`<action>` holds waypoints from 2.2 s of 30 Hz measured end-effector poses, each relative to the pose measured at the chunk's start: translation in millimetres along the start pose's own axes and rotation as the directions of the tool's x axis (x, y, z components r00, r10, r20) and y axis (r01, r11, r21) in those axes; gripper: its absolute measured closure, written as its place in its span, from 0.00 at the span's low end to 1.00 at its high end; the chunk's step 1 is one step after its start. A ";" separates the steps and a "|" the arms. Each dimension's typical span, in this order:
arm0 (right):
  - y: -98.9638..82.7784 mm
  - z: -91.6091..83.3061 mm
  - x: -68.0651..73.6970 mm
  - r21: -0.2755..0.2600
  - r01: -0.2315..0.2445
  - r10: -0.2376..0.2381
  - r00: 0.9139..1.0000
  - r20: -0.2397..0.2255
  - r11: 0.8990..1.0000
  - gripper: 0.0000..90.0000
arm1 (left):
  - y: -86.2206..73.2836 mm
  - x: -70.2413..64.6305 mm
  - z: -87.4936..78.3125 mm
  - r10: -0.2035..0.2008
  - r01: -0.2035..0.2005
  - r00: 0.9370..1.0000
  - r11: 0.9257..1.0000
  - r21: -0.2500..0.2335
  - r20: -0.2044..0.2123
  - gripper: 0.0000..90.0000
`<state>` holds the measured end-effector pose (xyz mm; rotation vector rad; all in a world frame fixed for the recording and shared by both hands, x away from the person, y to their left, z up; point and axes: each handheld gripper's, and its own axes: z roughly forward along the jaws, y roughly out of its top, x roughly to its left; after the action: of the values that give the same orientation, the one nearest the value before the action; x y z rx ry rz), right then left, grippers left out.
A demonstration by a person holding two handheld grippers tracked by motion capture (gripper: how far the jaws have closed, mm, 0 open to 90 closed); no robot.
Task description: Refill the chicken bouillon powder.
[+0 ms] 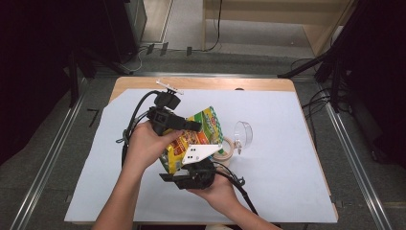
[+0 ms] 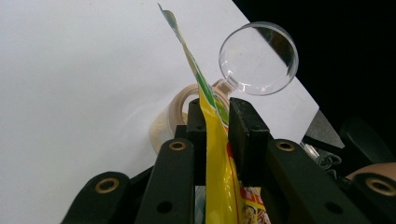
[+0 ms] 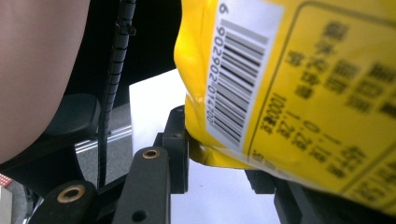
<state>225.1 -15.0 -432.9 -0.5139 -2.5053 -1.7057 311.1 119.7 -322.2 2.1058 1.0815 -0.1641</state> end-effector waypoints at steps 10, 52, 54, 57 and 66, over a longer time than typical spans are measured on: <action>-0.1 -0.4 -0.2 -0.008 -0.012 0.012 1.000 -0.015 1.000 0.75 | -0.3 1.0 -0.7 -0.007 0.007 1.000 1.000 -0.002 0.000 0.86; 0.4 0.4 0.7 0.010 -0.032 0.032 0.999 -0.003 0.999 0.78 | 1.8 -9.7 2.2 0.041 -0.041 0.999 0.999 -0.023 -0.016 0.86; 1.6 -0.9 0.7 0.001 -0.040 0.040 0.999 -0.011 0.999 0.78 | 1.9 -8.0 1.2 0.033 -0.033 0.999 0.999 -0.033 -0.010 0.85; 2.3 -1.9 0.8 -0.006 -0.041 0.041 0.999 -0.013 0.999 0.77 | 2.0 -7.4 0.4 0.040 -0.040 0.999 0.998 -0.039 -0.010 0.84; 1.6 -1.1 -1.6 0.005 -0.049 0.049 0.999 -0.014 0.999 0.77 | 2.0 -8.3 3.1 0.042 -0.042 0.999 0.999 -0.032 -0.008 0.84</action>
<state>227.0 -15.9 -431.4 -0.5560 -2.4646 -1.6802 307.9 111.5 -319.8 2.1001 1.0374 -0.1178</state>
